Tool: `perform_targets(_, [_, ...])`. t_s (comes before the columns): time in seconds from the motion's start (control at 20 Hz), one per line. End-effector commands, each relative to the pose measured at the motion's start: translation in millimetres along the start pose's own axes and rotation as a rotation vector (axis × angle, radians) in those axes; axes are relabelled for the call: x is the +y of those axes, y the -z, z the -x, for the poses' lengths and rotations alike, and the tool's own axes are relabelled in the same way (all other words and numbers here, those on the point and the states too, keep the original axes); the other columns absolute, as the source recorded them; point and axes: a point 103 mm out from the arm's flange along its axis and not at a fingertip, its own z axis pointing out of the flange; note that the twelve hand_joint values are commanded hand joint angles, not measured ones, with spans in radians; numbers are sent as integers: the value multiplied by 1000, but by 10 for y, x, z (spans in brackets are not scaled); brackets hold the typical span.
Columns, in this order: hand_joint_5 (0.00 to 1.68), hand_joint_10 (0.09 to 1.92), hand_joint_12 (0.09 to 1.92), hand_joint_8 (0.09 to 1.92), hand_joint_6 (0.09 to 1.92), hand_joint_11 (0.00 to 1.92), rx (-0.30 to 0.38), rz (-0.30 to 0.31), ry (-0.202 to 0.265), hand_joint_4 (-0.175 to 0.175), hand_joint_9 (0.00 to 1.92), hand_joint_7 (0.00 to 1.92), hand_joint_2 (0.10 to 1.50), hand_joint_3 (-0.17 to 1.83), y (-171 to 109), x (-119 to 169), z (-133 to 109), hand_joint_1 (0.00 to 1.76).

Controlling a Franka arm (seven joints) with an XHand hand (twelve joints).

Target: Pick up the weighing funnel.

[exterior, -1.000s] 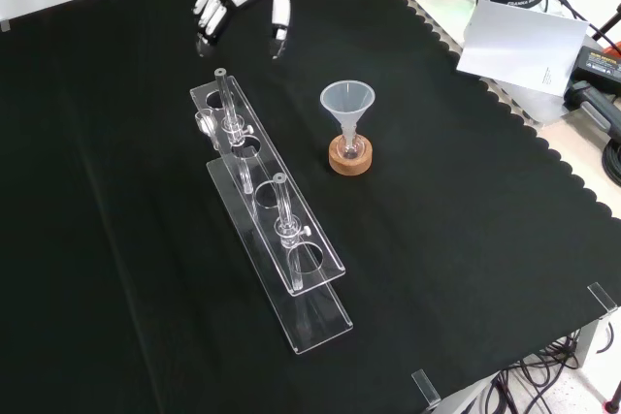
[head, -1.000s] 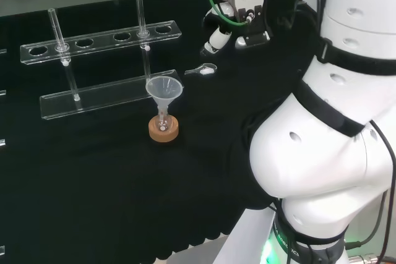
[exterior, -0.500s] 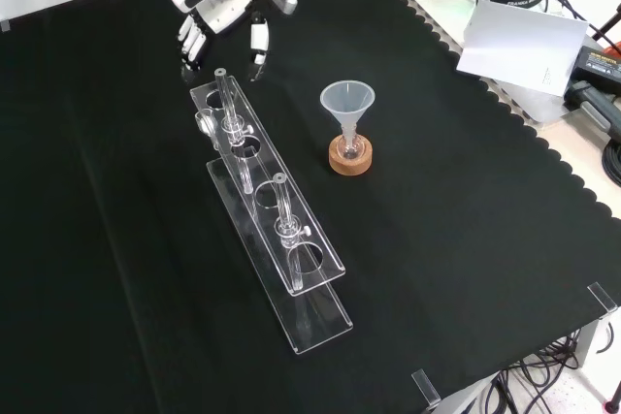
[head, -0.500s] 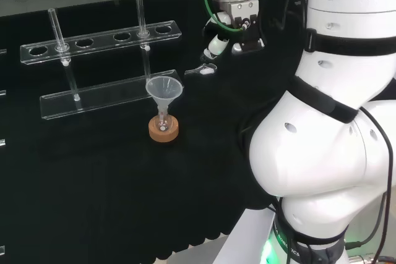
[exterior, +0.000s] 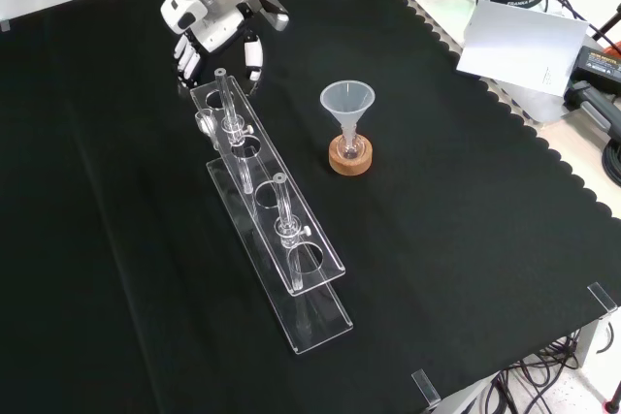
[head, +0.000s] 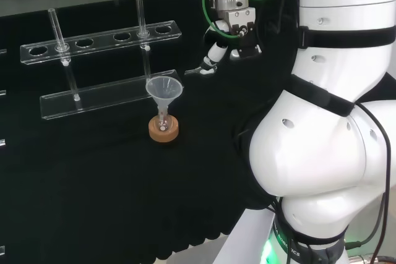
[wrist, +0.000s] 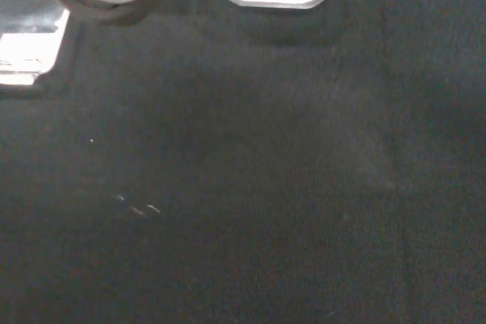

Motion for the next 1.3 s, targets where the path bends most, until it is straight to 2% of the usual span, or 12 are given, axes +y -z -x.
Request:
perform_targets(0.05, [519,540,1322,658,87,375,-36,-19,4,-30,651,359,628,438,-96,111,-44,852])
perform_targets(1.1, [563,548,1313,670,87,417,-115,-13,0,-24,692,392,631,475,-258,380,25,895])
perform_targets(1.3, [572,542,1303,667,87,428,-152,-19,4,-23,703,401,626,489,-274,426,49,900])
